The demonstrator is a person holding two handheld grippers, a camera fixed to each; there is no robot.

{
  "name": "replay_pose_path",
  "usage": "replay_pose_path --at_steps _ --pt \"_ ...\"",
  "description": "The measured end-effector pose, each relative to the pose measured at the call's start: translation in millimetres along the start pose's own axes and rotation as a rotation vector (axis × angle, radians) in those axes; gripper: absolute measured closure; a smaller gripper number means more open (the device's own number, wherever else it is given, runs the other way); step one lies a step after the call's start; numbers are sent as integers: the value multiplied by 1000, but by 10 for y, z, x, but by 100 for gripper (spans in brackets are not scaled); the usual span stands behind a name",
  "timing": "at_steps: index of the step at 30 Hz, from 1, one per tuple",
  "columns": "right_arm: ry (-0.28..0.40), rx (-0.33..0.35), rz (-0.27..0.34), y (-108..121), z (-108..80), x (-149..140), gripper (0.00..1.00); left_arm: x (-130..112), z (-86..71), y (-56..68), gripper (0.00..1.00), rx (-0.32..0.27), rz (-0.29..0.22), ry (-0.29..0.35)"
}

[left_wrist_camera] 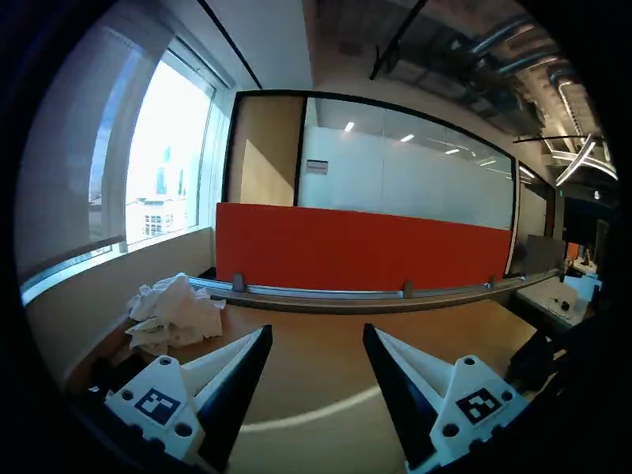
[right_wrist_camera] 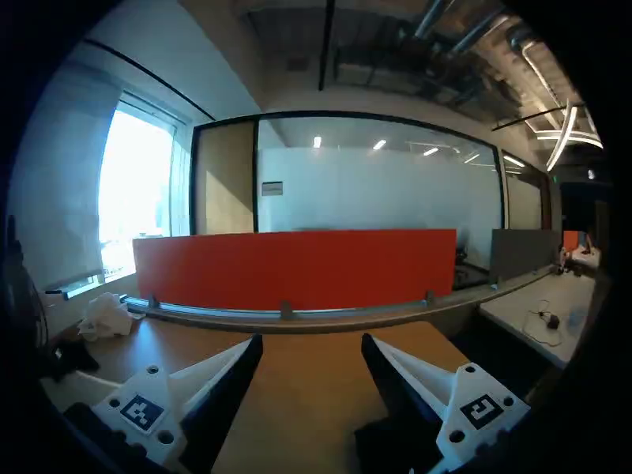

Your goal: Fold towel

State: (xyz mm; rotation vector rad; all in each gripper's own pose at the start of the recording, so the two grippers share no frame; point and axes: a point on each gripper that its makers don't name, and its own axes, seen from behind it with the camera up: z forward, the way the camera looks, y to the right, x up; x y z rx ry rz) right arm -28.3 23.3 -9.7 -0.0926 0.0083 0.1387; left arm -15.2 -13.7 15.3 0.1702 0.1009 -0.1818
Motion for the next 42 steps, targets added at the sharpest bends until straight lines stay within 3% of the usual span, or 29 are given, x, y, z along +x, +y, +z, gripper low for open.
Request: replay_pose_path --at_steps 18,24,42 --pt "14 24 12 -337 64 -4 3 -71 15 -111 15 -3 -20 28" --pt "20 47 16 -491 30 8 3 -142 15 -142 16 -3 3 43" --pt "19 90 12 -753 -89 -66 3 -438 -15 -191 15 18 12 111"
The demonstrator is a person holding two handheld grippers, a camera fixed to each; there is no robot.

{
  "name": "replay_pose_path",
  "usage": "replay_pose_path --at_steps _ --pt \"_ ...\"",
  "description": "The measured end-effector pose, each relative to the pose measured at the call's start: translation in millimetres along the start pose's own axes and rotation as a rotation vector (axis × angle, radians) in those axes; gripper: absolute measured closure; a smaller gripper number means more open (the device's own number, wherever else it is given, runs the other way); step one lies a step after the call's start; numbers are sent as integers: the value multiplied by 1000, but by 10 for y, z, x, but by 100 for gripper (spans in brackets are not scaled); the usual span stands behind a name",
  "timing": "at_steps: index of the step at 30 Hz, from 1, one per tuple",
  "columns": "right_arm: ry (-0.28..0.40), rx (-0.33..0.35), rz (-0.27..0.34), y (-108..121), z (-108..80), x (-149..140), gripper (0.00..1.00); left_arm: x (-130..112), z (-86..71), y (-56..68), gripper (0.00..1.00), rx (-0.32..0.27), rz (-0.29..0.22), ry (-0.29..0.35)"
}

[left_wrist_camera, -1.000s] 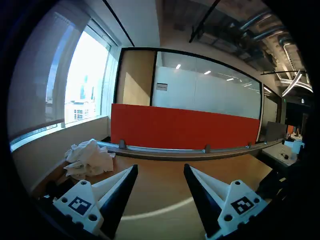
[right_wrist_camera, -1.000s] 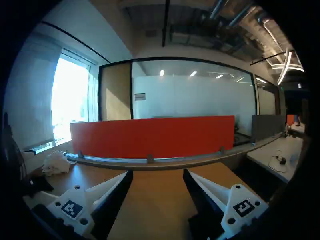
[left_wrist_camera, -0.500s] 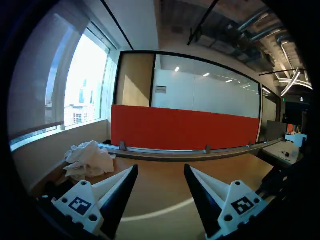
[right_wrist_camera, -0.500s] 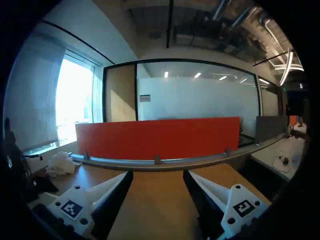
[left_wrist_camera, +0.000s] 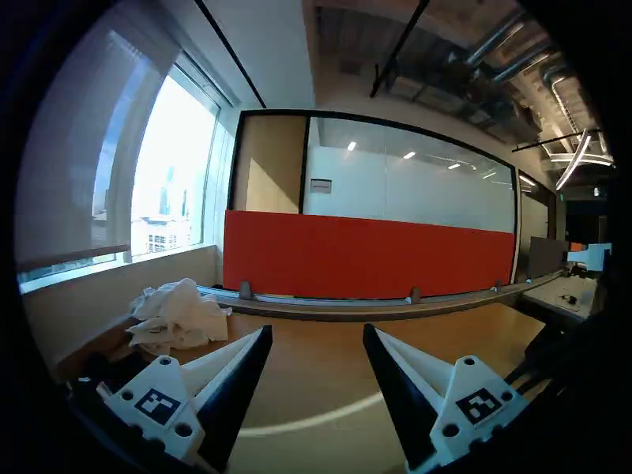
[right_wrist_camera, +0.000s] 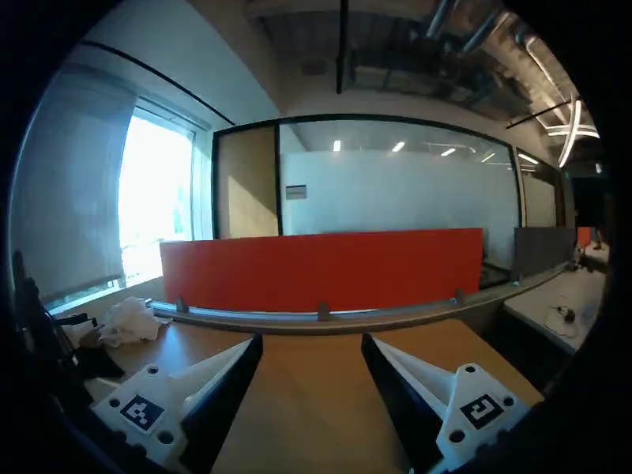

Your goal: Fold towel

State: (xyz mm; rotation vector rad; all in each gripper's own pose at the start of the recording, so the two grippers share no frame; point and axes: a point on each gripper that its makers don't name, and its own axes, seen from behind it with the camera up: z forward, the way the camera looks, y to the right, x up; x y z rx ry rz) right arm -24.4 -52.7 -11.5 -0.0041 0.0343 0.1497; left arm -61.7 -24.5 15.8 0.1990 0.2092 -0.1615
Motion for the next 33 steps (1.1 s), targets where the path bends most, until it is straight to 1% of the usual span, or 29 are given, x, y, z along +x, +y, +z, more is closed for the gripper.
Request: replay_pose_path --at_steps 3,9,14,21,33 --pt "1 6 -10 -20 -16 -38 3 -100 -18 -13 16 5 -3 8" --pt "-1 13 -16 -31 -42 -131 3 -323 -39 -51 15 17 8 20" --pt "3 17 -20 -35 -48 -210 3 -496 -15 -57 15 16 0 30" --pt "15 16 -29 -14 -8 -334 3 -719 34 -86 15 18 5 42" --pt "17 32 -29 -90 80 -616 3 -1024 29 -179 15 33 3 42"
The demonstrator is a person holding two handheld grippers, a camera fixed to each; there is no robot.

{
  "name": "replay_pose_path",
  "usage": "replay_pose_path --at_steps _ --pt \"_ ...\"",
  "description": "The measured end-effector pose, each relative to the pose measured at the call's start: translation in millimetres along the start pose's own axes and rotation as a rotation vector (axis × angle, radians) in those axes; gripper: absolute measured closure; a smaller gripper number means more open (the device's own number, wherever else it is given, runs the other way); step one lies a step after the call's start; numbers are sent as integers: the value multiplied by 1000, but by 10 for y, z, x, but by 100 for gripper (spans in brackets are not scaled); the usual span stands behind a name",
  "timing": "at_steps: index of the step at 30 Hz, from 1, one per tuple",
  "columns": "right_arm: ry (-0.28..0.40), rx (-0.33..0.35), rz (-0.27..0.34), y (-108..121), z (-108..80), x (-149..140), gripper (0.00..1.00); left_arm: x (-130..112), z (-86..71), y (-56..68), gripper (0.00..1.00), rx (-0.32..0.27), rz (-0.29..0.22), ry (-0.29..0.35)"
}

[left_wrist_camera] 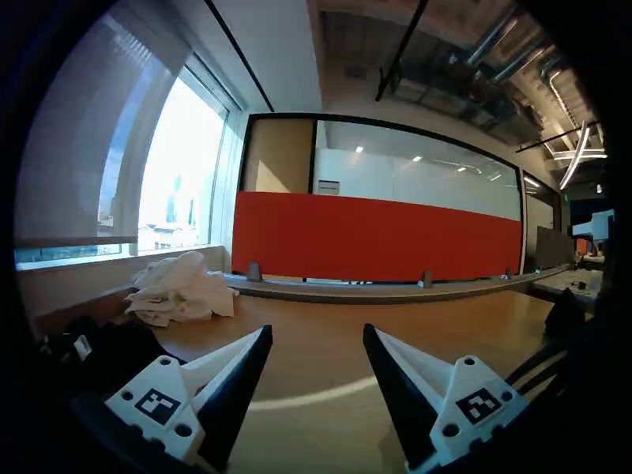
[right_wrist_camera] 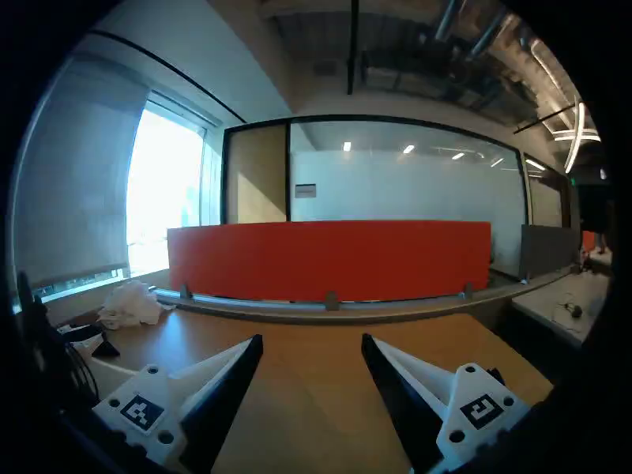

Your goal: Fold towel

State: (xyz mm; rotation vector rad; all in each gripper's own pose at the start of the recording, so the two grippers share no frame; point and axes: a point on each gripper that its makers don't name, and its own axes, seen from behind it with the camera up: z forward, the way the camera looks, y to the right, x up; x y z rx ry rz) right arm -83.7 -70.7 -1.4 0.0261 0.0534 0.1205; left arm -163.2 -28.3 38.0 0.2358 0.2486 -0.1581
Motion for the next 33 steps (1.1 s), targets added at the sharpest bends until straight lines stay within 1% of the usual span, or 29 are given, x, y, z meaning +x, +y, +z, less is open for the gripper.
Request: replay_pose_path --at_steps 6,12,15,21,33 --pt "-3 5 6 -12 12 -70 3 -146 -9 -3 15 0 13 -7" --pt "-4 5 -6 8 18 -127 3 -240 0 -4 15 4 13 -11" --pt "-8 6 -8 11 16 -137 3 -263 10 -9 15 4 10 -13" --pt "-7 2 -10 41 16 -118 3 -280 21 3 15 -1 26 -13" --pt "-16 -19 4 129 -30 -229 3 -285 19 13 15 -8 53 -8"
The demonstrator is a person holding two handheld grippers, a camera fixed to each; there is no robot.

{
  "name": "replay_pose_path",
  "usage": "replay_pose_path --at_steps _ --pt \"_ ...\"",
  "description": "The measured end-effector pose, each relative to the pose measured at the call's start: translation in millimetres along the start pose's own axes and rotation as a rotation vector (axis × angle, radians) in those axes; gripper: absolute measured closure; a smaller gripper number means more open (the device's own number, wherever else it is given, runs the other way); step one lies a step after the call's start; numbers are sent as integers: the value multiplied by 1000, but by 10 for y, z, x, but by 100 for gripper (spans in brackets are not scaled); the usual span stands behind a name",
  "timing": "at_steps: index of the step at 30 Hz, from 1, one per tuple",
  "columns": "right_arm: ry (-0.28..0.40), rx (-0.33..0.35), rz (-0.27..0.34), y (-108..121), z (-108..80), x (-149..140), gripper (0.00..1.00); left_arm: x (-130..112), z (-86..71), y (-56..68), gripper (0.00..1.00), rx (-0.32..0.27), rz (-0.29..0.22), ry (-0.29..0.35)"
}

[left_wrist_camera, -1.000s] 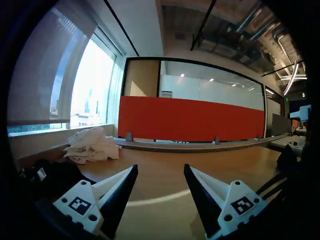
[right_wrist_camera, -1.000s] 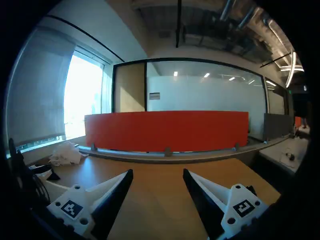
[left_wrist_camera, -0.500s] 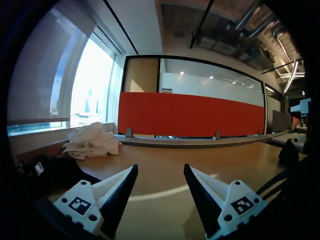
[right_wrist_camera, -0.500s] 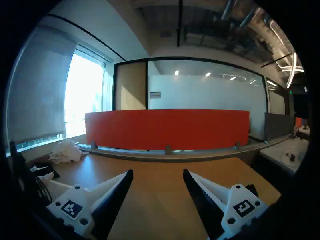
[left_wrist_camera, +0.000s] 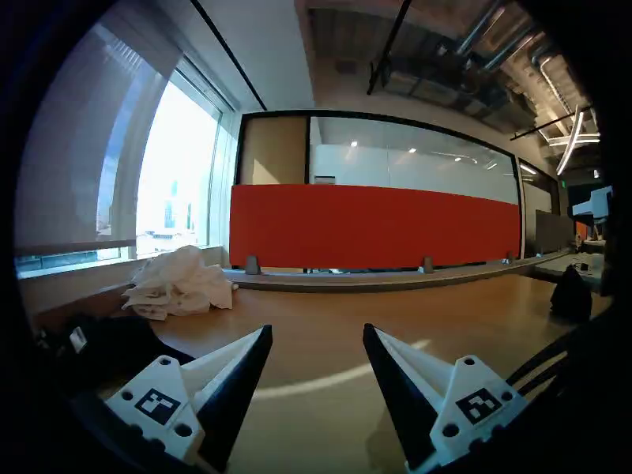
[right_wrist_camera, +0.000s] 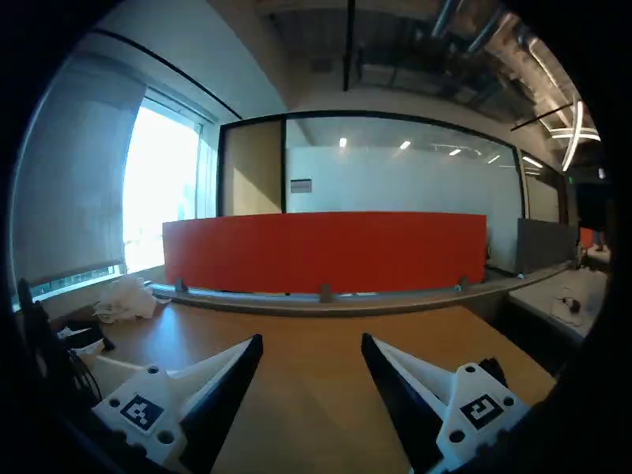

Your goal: Fold towel

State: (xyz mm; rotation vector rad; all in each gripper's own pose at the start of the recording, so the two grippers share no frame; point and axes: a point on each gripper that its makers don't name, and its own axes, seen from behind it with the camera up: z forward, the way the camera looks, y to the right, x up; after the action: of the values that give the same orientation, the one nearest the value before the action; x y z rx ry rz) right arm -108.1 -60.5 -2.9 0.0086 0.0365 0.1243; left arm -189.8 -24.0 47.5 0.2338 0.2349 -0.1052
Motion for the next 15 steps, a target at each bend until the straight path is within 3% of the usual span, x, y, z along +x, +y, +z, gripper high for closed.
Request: replay_pose_path --at_steps 15 --pt "13 -26 -7 130 9 -39 3 -19 -18 15 15 7 24 1"
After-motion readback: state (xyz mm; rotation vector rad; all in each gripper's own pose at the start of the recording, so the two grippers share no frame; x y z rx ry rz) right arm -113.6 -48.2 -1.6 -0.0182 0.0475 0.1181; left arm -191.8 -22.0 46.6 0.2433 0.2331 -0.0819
